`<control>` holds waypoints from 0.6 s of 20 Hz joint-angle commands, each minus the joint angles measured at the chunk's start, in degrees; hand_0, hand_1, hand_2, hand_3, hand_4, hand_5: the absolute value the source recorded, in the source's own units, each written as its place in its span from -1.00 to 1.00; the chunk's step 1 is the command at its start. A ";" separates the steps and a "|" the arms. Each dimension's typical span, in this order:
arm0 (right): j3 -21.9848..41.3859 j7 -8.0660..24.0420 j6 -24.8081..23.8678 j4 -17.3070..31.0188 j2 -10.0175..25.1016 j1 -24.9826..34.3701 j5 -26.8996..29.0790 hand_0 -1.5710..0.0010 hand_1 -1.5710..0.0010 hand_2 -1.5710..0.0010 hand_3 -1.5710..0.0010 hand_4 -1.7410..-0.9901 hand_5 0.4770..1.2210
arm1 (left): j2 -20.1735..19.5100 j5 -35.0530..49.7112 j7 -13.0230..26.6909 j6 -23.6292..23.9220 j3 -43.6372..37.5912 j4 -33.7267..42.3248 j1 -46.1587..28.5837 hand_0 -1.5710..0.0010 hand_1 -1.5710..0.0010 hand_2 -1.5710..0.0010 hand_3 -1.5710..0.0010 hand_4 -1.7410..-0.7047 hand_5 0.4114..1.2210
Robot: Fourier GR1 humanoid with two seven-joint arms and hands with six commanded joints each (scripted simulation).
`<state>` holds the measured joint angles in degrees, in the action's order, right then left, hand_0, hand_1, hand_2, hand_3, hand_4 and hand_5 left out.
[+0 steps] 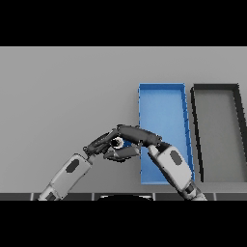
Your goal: Pick up the blue pipe and place it into the blue bin.
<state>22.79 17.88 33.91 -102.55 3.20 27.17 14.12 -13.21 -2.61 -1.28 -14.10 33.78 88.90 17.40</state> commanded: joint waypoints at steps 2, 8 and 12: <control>-0.14 -0.09 0.18 1.03 -0.88 0.17 -0.10 -1.00 -1.00 -1.00 -1.00 -0.33 1.00 | 0.16 1.26 0.44 -0.28 -0.48 0.05 -0.51 0.95 0.95 0.96 0.95 0.65 -0.54; -3.30 6.15 -1.72 -0.81 -1.15 1.15 8.36 -1.00 -1.00 -1.00 -1.00 -0.33 1.00 | 0.66 1.51 3.33 0.25 -0.49 0.14 -0.78 0.99 0.99 0.99 0.99 0.62 -0.66; -6.64 14.68 -7.52 -3.47 0.23 6.27 19.36 -1.00 -1.00 -1.00 -1.00 -0.73 1.00 | 0.81 1.72 5.35 0.08 -0.19 0.34 -1.06 0.99 0.99 1.00 0.99 0.60 -0.75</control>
<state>16.09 32.30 26.33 -106.03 3.48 33.51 33.51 -12.38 -0.90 4.16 -13.99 33.60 89.25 16.36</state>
